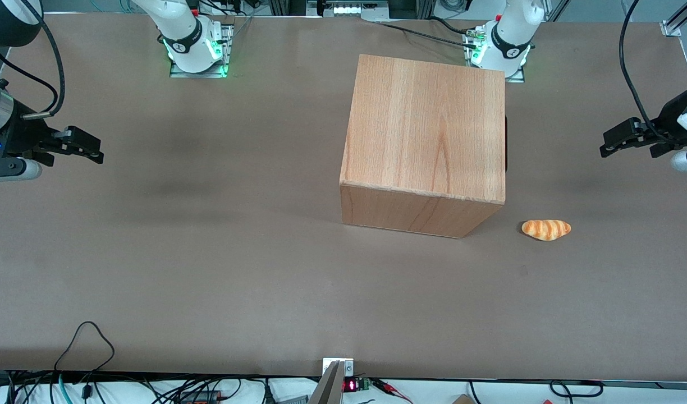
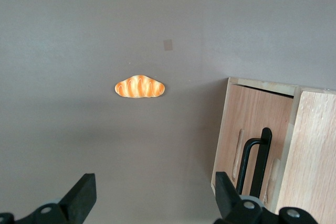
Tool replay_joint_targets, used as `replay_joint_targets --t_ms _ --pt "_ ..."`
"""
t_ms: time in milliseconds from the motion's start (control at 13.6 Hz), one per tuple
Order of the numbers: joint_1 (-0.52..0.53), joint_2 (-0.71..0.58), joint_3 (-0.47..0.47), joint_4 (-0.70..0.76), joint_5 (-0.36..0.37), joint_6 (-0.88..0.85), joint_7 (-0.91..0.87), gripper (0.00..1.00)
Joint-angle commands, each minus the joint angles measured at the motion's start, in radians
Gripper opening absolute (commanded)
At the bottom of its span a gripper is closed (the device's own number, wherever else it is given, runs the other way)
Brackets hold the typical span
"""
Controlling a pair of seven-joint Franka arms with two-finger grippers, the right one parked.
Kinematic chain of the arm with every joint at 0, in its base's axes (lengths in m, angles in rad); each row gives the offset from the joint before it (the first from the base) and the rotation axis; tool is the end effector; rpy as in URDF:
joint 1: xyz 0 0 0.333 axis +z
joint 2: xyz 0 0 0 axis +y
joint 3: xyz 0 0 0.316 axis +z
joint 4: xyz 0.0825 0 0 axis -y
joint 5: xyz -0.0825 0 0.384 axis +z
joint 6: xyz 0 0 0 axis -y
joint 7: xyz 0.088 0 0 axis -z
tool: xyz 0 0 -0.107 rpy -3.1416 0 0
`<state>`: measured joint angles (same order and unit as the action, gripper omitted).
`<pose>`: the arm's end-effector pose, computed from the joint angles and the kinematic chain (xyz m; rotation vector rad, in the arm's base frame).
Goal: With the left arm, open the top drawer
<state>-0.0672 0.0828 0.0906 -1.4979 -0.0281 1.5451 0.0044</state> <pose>0.5772 0.0082 0.6099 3.1199 0.0290 -0.0546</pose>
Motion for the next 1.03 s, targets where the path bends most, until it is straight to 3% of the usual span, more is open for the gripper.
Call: replay_joint_targets --t_ms 0,294,956 --pt "-0.002 -0.018 0.006 -0.022 -0.006 0.004 0.003 1.0" --pt "-0.013 -0.014 -0.008 -0.015 -0.016 -0.014 -0.01 1.0" --pt "-0.037 0.129 -0.009 0.01 -0.024 -0.068 -0.001 1.0"
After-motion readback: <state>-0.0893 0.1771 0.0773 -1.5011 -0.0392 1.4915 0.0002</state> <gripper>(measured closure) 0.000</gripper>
